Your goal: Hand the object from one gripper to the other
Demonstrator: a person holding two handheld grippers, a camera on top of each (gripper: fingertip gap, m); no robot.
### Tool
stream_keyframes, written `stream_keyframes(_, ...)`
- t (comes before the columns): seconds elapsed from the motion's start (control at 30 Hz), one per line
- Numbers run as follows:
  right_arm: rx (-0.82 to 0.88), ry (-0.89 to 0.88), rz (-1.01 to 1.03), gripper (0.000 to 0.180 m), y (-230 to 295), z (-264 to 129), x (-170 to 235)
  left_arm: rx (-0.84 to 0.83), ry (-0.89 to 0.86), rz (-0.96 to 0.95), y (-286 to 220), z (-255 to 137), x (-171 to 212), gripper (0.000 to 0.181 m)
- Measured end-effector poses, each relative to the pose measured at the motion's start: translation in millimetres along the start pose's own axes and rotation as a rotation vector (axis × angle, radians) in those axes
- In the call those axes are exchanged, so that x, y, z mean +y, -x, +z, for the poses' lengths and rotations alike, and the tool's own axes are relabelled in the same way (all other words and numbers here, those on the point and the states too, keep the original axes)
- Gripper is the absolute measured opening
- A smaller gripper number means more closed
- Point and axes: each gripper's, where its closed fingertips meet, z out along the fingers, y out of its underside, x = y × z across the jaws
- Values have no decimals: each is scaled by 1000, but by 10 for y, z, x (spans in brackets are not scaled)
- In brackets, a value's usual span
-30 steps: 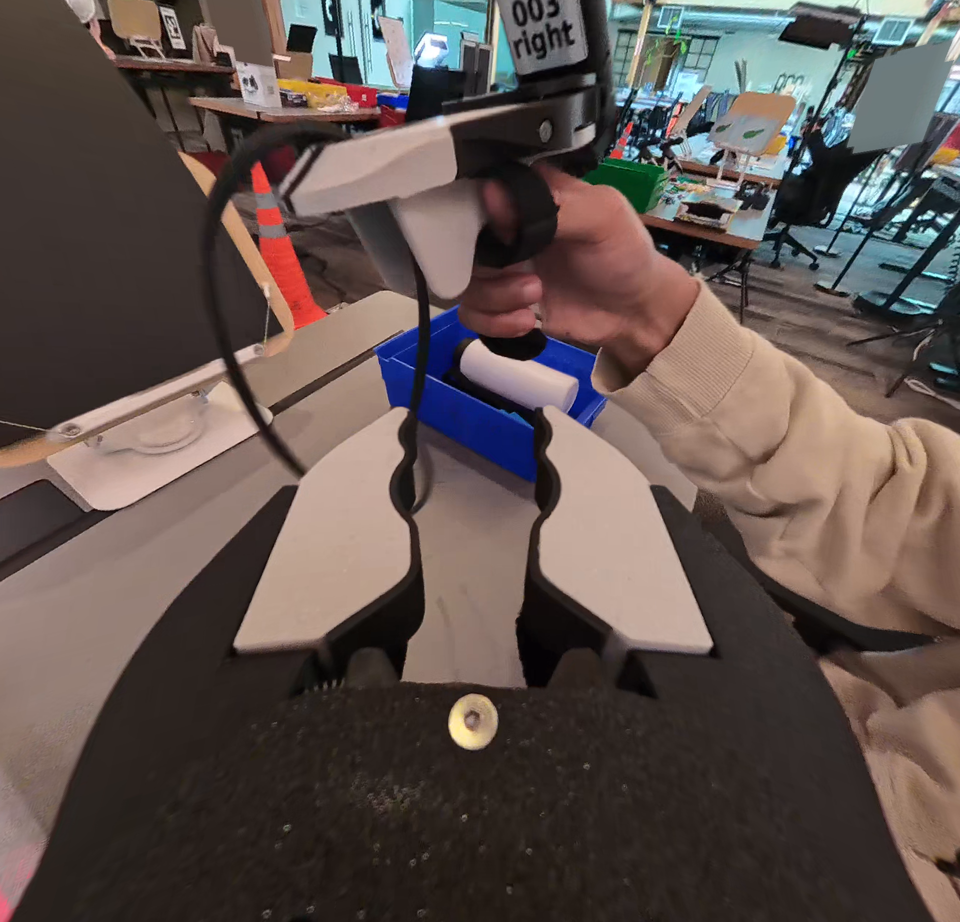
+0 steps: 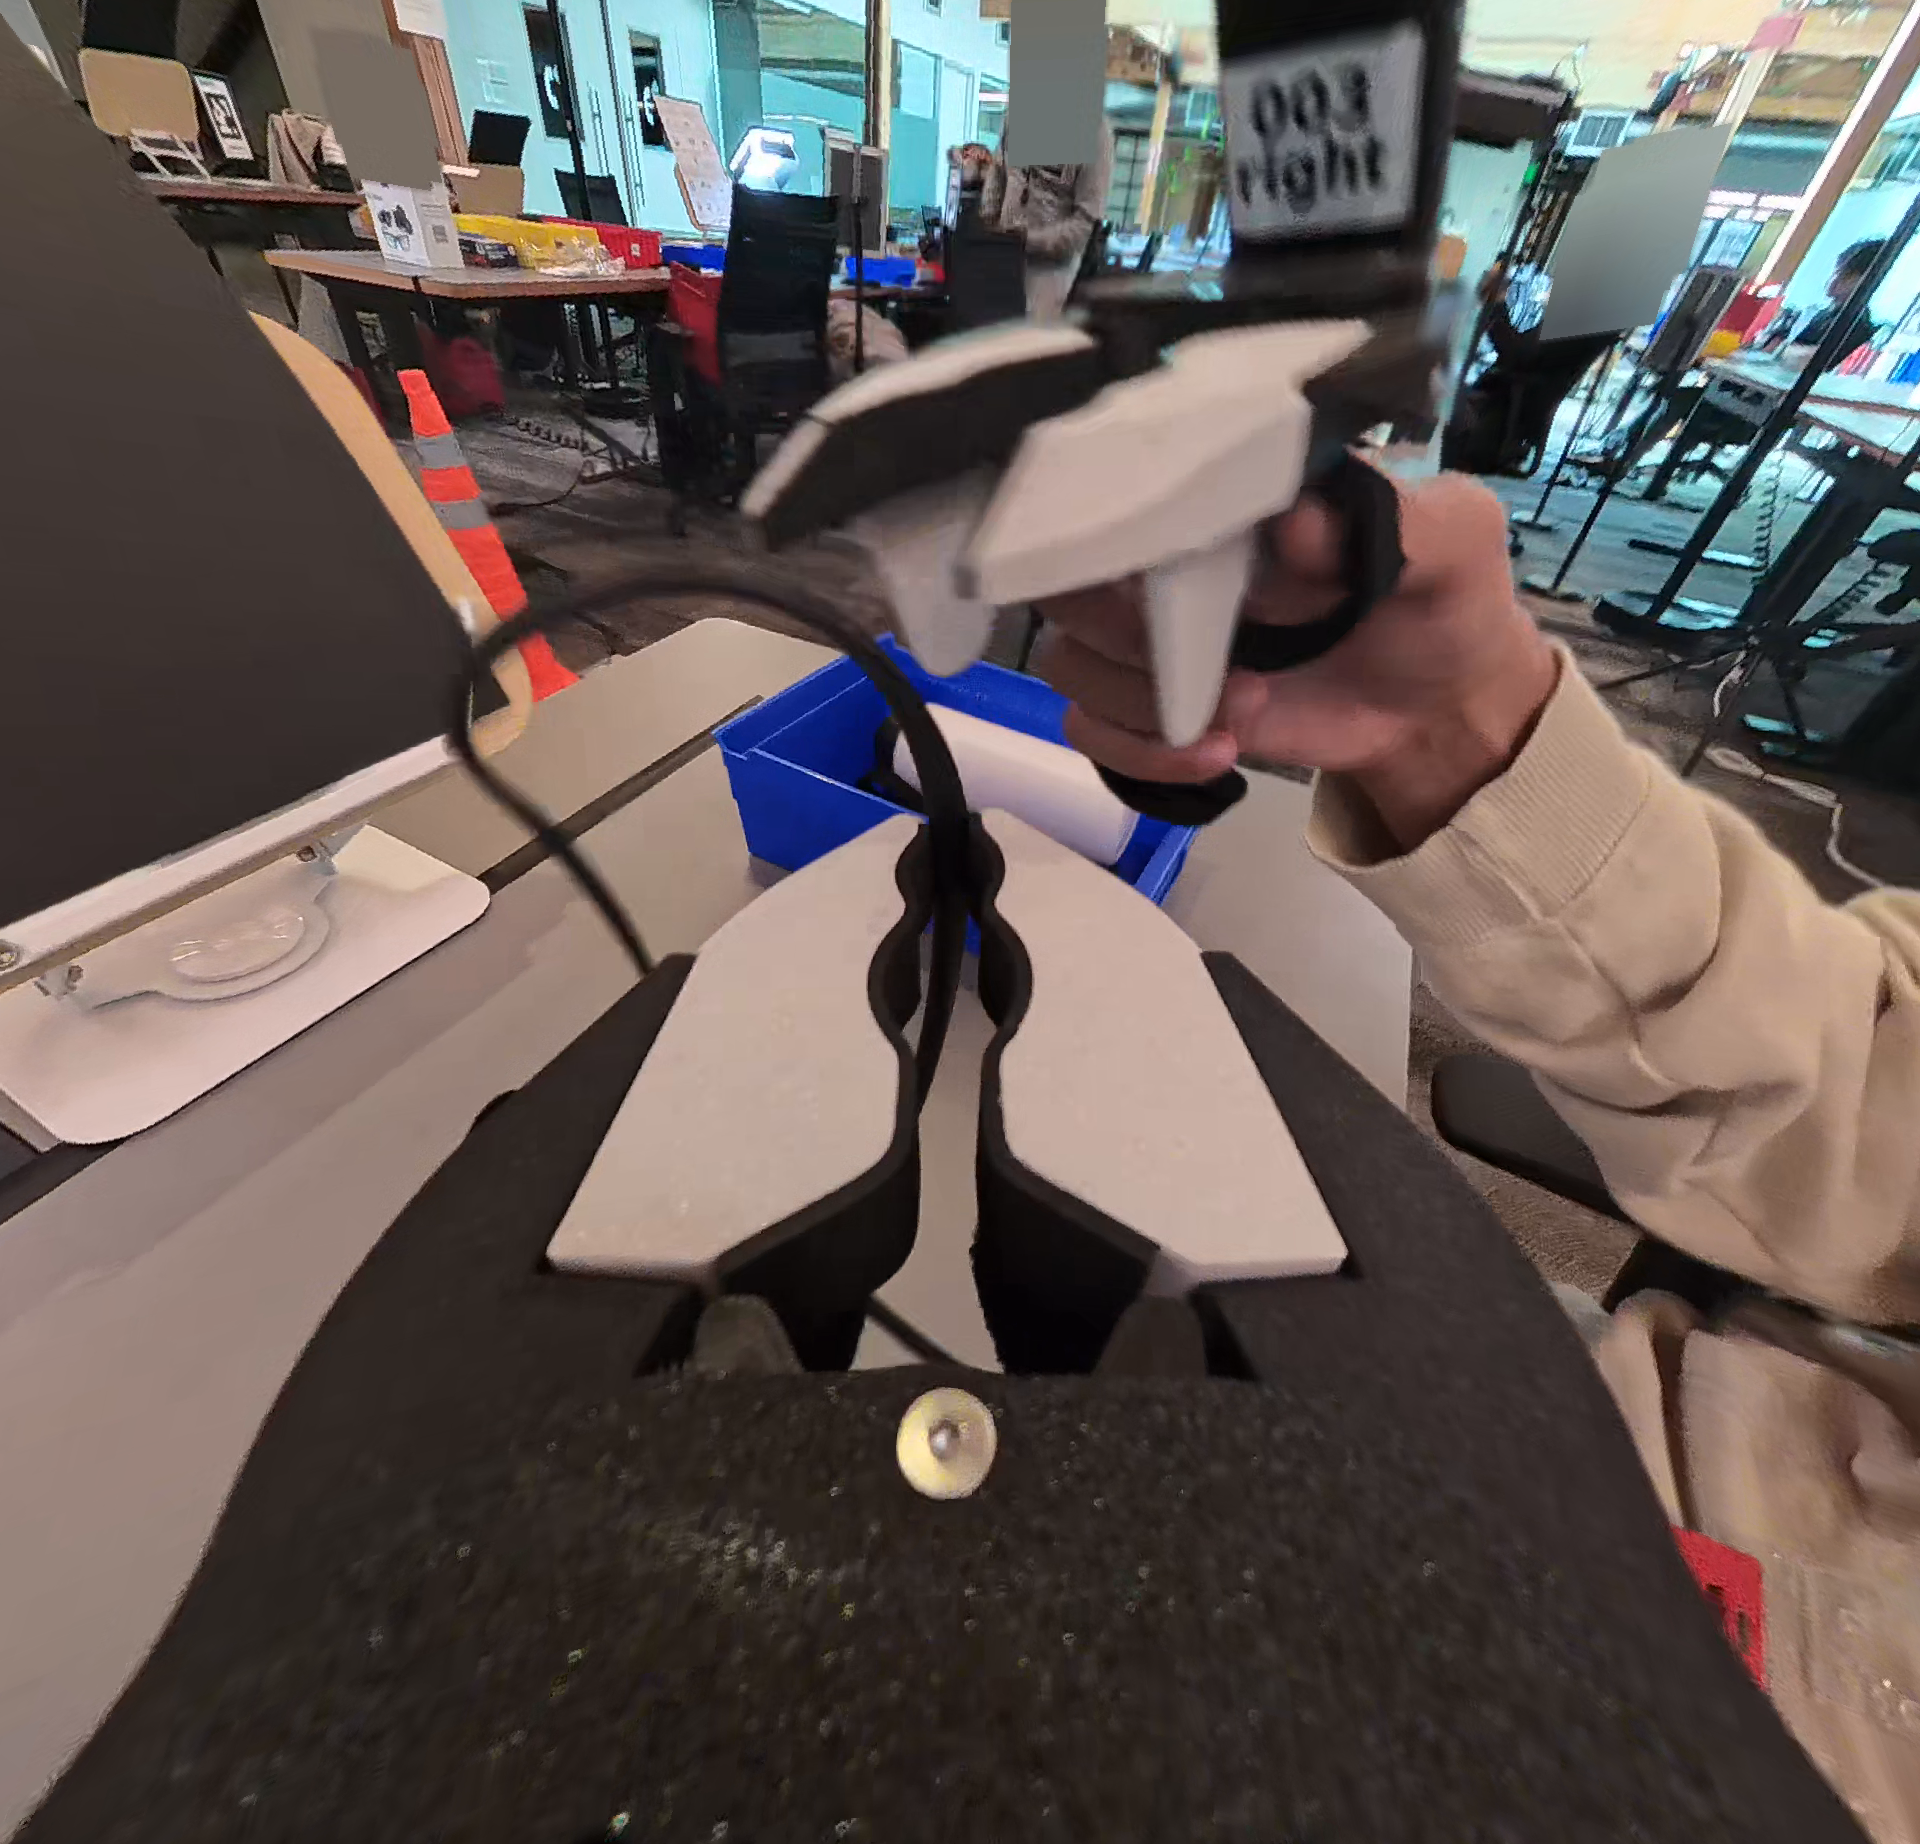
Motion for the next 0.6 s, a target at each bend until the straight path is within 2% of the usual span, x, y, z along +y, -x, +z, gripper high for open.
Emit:
stream_keyframes(0.1, 7, -90, -18, 39, 82, -251, 101, 28, -43, -59, 36, -41, -82, 5)
stream_keyframes(0.2, -37, -116, 20, 39, 161, -336, 367, 53, -77, -115, 61, -66, -141, 5)
stream_keyframes(0.37, -68, -107, 90, 39, 142, -188, 1067, 56, -77, -143, 100, -64, -129, 5)
stream_keyframes(0.47, -25, -2, 101, 41, 10, -41, 1485, 65, -65, -142, 77, -57, -118, 5)
stream_keyframes(0.6, 40, -29, 43, 42, -96, 114, 1579, 69, -55, -132, 35, -64, -117, 5)
